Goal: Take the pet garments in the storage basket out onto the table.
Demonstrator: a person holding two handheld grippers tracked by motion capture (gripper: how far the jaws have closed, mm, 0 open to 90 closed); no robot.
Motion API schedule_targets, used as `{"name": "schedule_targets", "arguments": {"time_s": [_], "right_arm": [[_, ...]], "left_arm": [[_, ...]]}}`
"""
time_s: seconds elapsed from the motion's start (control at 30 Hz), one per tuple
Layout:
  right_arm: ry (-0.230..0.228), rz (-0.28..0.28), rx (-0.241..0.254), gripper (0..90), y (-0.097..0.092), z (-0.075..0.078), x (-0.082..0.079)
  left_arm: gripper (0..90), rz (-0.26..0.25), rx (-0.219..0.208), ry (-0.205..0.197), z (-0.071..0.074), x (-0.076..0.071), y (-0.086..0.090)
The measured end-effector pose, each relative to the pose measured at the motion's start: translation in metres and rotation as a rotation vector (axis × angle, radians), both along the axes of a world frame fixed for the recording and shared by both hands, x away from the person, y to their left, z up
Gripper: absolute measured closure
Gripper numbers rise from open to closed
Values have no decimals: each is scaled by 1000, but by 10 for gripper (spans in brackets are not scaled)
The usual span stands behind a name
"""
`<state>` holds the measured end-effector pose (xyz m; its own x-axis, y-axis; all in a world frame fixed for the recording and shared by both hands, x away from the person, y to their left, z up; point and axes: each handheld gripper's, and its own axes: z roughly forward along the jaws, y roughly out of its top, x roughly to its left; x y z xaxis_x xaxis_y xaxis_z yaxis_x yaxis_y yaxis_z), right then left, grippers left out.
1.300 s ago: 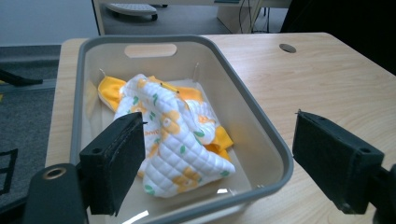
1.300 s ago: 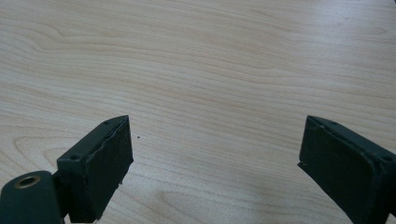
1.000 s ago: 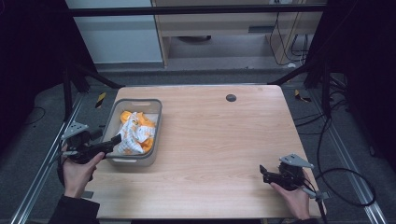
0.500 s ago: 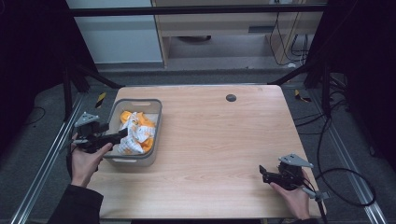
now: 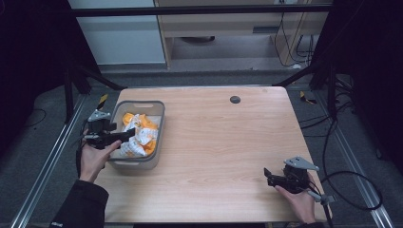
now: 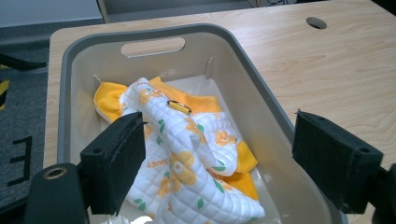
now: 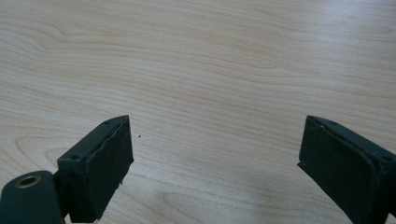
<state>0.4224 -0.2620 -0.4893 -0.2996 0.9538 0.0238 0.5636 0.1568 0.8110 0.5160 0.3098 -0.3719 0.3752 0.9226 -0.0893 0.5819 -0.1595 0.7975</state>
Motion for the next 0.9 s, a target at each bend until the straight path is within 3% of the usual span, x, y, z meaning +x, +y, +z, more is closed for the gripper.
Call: {"name": "schedule_targets", "arguments": {"time_s": [0.57,0.9], "right_arm": [[3,7,-3,104,0,0,0],[3,10,0,105,0,0,0]], "left_arm": [[174,1,37,57,-4,23,-10],[180,2,66,112,-12,36,-11]]}}
